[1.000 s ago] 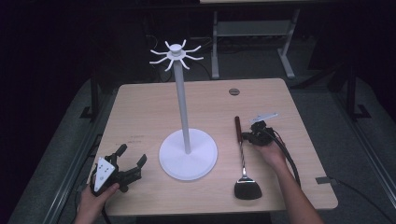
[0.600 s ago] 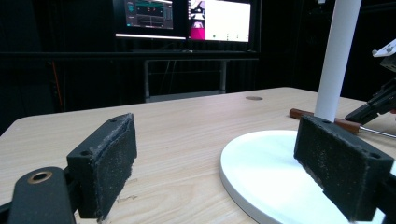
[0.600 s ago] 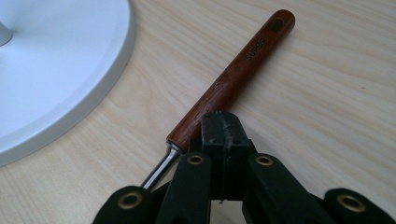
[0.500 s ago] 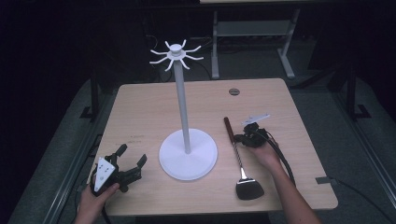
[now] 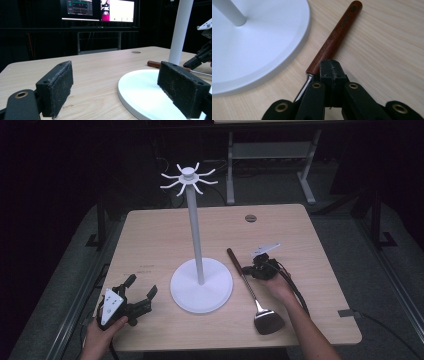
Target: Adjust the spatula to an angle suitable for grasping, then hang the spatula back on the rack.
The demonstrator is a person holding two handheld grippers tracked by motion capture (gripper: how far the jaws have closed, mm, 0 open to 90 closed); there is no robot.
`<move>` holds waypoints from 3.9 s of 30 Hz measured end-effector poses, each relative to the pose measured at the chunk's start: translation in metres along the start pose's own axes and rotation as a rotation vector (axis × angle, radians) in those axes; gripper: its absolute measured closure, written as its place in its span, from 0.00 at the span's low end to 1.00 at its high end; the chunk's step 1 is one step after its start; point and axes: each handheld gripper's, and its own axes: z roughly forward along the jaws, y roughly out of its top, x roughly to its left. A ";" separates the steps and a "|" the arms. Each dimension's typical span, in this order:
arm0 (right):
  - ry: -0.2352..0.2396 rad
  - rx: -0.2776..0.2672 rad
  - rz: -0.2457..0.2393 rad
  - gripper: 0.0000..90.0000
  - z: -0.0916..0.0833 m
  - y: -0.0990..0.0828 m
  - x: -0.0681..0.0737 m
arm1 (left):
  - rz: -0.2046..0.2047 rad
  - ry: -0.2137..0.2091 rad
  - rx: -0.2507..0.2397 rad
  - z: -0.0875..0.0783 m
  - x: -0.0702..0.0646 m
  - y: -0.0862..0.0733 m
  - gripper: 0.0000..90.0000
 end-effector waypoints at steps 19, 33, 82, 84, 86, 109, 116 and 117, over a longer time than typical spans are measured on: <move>0.042 0.012 -0.026 1.00 -0.044 -0.022 0.039 | -0.006 0.008 -0.002 -0.001 0.000 0.000 0.14; 0.073 0.076 -0.062 1.00 -0.056 -0.050 0.068 | -0.008 0.008 -0.014 -0.002 0.000 0.000 0.14; -0.037 0.092 0.092 1.00 -0.078 -0.067 -0.001 | 0.013 0.009 -0.015 -0.003 -0.001 0.000 0.14; -0.030 0.077 0.085 1.00 -0.079 -0.066 -0.001 | 0.013 0.009 -0.015 -0.003 -0.001 0.000 0.14; -0.026 0.067 0.082 1.00 -0.081 -0.063 0.000 | 0.013 0.009 -0.017 -0.003 -0.001 0.000 0.14; -0.044 0.116 0.027 0.76 -0.074 -0.024 0.000 | -0.009 0.011 -0.016 -0.002 0.000 0.000 0.14; -0.028 0.144 0.032 0.74 -0.066 -0.013 -0.002 | -0.010 0.004 -0.014 -0.001 0.000 0.000 0.14; -0.025 0.149 0.027 0.74 -0.065 -0.011 -0.003 | -0.009 0.005 -0.009 -0.001 0.000 0.000 0.14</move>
